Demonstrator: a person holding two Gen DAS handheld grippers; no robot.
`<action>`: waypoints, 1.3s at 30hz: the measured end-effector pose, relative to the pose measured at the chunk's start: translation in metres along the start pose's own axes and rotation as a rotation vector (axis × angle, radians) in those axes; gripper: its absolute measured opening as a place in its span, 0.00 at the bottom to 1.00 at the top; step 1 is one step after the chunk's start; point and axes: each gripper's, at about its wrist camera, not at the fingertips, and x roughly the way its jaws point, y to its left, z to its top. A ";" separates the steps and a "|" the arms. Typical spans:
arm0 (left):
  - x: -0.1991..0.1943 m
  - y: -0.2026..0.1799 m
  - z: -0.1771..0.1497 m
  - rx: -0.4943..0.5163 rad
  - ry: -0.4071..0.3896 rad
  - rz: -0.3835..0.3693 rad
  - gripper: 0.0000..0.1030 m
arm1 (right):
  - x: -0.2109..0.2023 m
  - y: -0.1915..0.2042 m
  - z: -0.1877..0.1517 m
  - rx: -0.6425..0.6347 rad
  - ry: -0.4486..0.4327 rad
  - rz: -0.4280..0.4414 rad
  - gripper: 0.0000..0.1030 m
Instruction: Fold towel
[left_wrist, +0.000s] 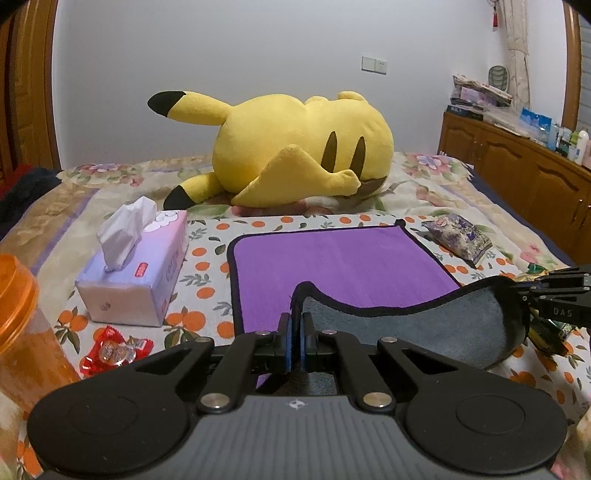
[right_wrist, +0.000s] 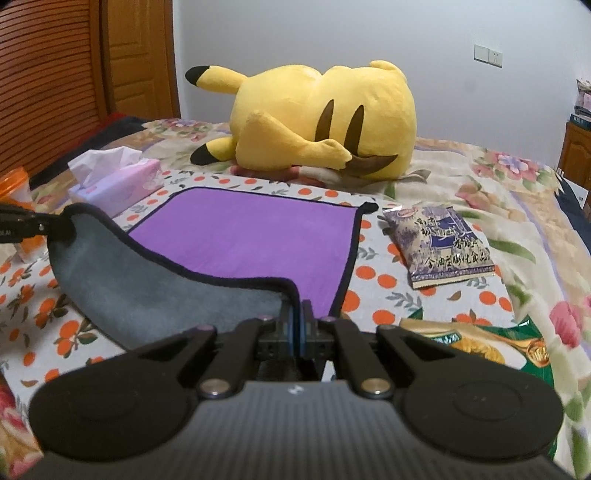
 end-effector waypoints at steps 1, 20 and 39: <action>0.001 0.001 0.001 -0.001 -0.001 0.000 0.05 | 0.001 0.000 0.000 -0.001 -0.003 -0.002 0.03; 0.016 -0.002 0.028 0.012 -0.040 0.001 0.05 | 0.019 -0.008 0.024 -0.035 -0.059 -0.022 0.03; 0.023 0.004 0.060 0.001 -0.090 0.032 0.05 | 0.019 -0.004 0.058 -0.074 -0.148 -0.041 0.03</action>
